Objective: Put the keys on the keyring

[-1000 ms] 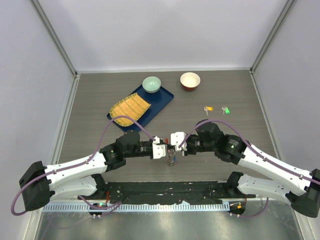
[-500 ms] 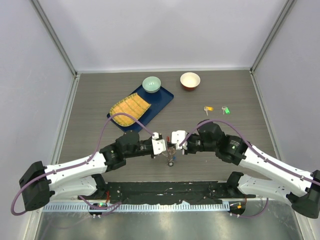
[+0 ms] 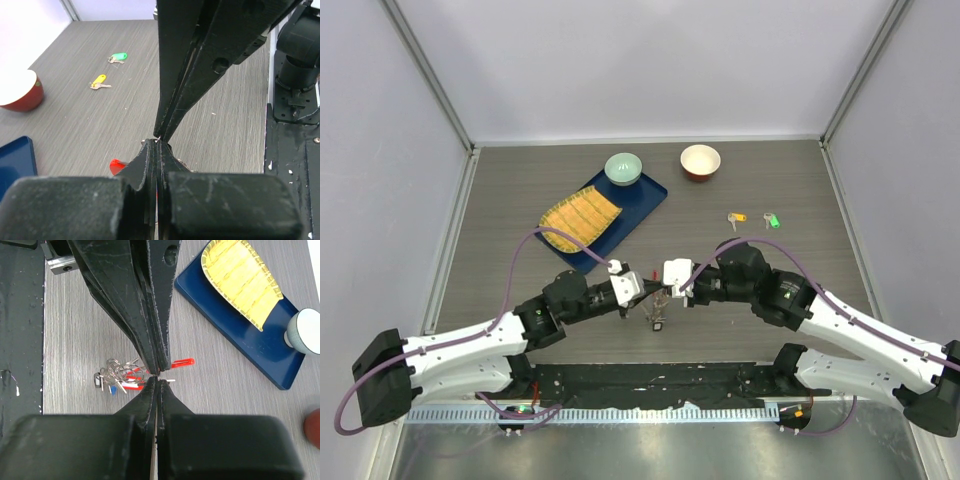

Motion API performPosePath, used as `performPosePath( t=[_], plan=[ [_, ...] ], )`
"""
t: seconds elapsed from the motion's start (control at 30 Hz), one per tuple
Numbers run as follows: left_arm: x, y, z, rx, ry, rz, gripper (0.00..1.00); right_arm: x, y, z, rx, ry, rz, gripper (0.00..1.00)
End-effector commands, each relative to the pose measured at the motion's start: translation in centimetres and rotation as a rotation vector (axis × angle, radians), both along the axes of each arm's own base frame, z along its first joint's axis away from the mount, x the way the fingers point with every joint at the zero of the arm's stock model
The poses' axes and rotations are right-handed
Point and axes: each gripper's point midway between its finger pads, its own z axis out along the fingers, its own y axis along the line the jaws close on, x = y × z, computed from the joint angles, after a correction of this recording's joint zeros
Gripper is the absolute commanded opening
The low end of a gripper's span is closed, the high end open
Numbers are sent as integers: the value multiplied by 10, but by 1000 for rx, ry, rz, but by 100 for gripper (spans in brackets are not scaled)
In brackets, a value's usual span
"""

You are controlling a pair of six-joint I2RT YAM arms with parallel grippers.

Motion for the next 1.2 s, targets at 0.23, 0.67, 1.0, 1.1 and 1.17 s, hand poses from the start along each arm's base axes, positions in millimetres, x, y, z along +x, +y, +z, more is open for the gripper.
performPosePath(
  t=[0.23, 0.67, 1.0, 1.1, 1.17],
  plan=[
    [35, 22, 46, -198, 9, 247, 0, -10, -2, 3, 16, 19, 20, 1],
    [14, 13, 41, -247, -29, 114, 0, 1, -4, 9, 46, 0, -54, 1],
    [5, 9, 45, -318, -61, 56, 0, 4, -1, 19, 109, -2, -78, 1],
    [2, 8, 44, -323, -60, 33, 0, 3, 1, 17, 105, 3, -67, 1],
    [0, 8, 44, -323, -62, 23, 0, 4, -1, 18, 106, -2, -76, 1]
  ],
)
